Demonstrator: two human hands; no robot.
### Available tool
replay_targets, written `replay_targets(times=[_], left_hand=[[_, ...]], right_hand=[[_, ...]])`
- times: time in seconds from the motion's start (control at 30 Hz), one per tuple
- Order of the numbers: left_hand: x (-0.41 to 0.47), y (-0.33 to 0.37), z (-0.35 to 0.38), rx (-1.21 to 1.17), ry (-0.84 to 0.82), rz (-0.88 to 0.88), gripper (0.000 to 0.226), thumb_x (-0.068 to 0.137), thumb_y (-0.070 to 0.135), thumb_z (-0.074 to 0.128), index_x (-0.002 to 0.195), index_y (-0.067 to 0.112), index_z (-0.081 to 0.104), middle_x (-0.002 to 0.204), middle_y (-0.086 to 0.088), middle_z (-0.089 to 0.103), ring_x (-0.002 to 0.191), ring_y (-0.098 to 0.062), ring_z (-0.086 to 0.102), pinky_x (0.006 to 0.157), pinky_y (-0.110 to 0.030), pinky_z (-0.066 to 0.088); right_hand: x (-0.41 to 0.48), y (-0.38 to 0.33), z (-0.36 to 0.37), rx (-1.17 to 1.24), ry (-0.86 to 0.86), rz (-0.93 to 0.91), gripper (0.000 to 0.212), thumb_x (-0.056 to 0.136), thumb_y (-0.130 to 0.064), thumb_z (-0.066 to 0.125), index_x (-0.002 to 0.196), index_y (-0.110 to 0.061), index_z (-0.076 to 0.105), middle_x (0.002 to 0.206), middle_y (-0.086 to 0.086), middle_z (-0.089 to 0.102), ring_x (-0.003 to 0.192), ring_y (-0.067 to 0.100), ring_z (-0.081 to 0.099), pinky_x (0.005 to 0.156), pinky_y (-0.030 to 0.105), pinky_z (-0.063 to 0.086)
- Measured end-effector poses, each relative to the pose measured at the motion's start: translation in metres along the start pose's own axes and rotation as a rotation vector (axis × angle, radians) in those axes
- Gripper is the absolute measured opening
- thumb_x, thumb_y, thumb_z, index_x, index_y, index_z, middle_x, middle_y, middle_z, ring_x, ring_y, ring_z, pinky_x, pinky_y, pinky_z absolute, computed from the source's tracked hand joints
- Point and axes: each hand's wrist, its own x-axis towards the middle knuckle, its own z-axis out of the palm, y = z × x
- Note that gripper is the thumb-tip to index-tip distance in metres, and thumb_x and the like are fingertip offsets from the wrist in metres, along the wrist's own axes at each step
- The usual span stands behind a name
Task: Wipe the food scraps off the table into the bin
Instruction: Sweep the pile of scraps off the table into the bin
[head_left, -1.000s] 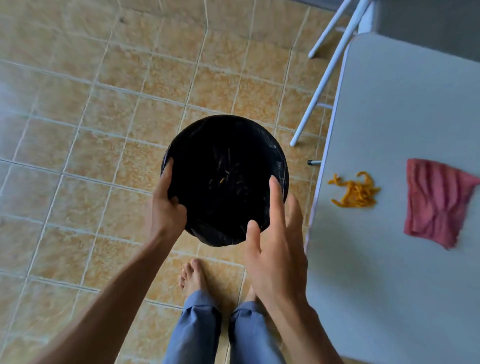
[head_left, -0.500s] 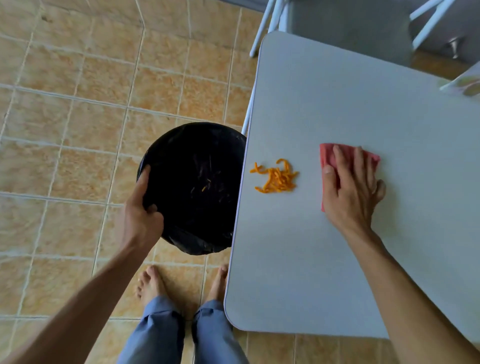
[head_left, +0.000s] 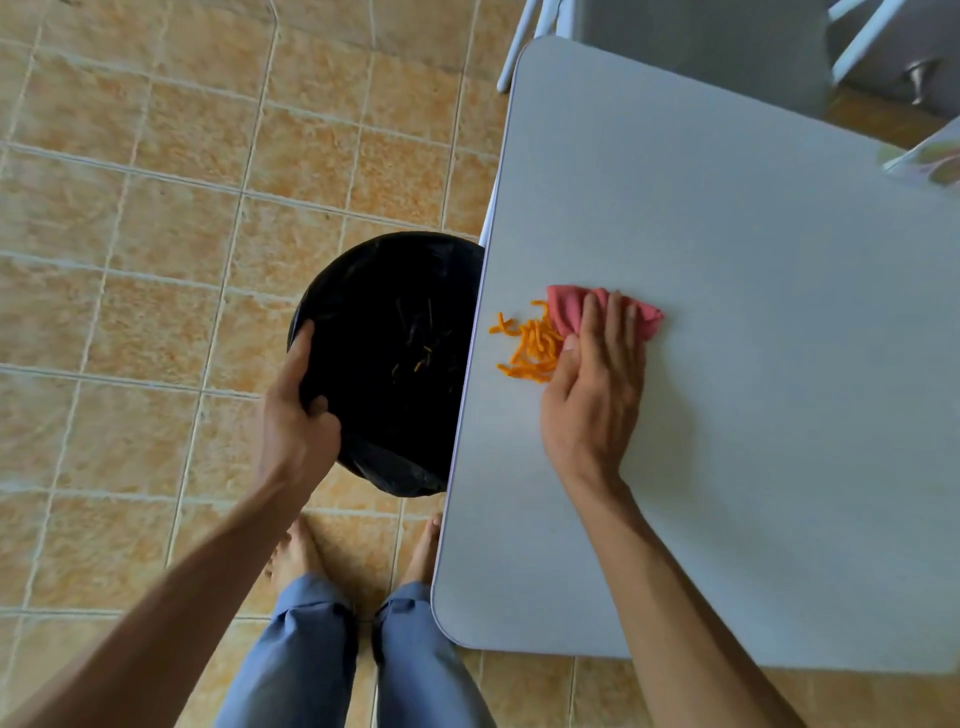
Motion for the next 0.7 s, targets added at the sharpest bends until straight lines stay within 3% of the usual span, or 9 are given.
replay_targets(times=[0.07,0.17,0.3,0.4,0.57,0.63,0.7], left_hand=[[0.0,0.002,0.001,-0.015,-0.011,0.004,0.09,0.082,-0.013,0.04,0.151,0.043,0.028,0.151,0.004,0.046,0.125,-0.022,0.053,0.078,-0.029,0.052],[0.0,0.006,0.003,-0.014,-0.009,0.0,0.09,0.081,-0.013,0.039,0.151,0.043,0.03,0.151,0.005,0.045,0.133,-0.019,0.047,0.099,-0.037,0.05],[0.0,0.006,0.006,0.051,0.006,0.018,0.092,0.078,-0.01,0.041,0.149,0.046,0.031,0.145,0.004,0.054,0.117,-0.017,0.057,0.083,-0.033,0.051],[0.0,0.002,0.005,0.019,-0.022,0.02,0.095,0.076,-0.01,0.04,0.148,0.051,0.028,0.14,0.005,0.057,0.11,-0.017,0.058,0.084,-0.042,0.056],[-0.003,-0.007,0.005,0.021,-0.015,0.01,0.094,0.078,-0.009,0.041,0.147,0.053,0.026,0.14,0.004,0.058,0.101,-0.018,0.063,0.074,-0.039,0.056],[-0.002,-0.013,0.005,0.0,-0.003,0.014,0.094,0.078,-0.009,0.042,0.148,0.052,0.027,0.141,0.003,0.057,0.109,-0.017,0.06,0.082,-0.04,0.056],[-0.002,-0.018,0.005,-0.023,-0.005,-0.006,0.093,0.079,-0.01,0.042,0.149,0.049,0.029,0.142,0.003,0.056,0.106,-0.007,0.055,0.079,-0.03,0.054]], right_hand=[[-0.005,-0.018,0.006,0.029,0.002,0.008,0.044,0.105,-0.018,0.039,0.144,-0.001,0.052,0.153,0.019,0.048,0.146,0.036,0.04,0.121,0.047,0.032],[-0.012,-0.047,0.014,0.063,0.005,0.033,0.042,0.105,-0.016,0.042,0.143,-0.001,0.053,0.152,0.018,0.05,0.146,0.035,0.04,0.121,0.047,0.033],[-0.022,-0.083,0.024,0.143,-0.05,-0.035,0.041,0.104,-0.007,0.048,0.145,-0.005,0.052,0.153,0.012,0.05,0.148,0.028,0.039,0.121,0.046,0.034],[-0.02,-0.09,0.025,0.228,-0.076,-0.122,0.041,0.102,0.001,0.052,0.142,-0.005,0.056,0.15,0.008,0.054,0.144,0.023,0.045,0.116,0.044,0.041],[0.0,-0.063,-0.012,0.465,-0.065,-0.118,0.038,0.105,-0.005,0.04,0.14,0.001,0.054,0.145,0.004,0.058,0.137,0.026,0.054,0.116,0.044,0.042],[0.007,-0.038,-0.03,0.348,0.092,-0.041,0.039,0.104,-0.002,0.04,0.14,0.003,0.054,0.144,0.007,0.058,0.136,0.025,0.055,0.116,0.037,0.041],[0.003,-0.011,-0.037,0.196,0.153,0.052,0.039,0.105,-0.005,0.041,0.141,-0.001,0.055,0.147,0.013,0.056,0.139,0.027,0.051,0.115,0.034,0.042]])
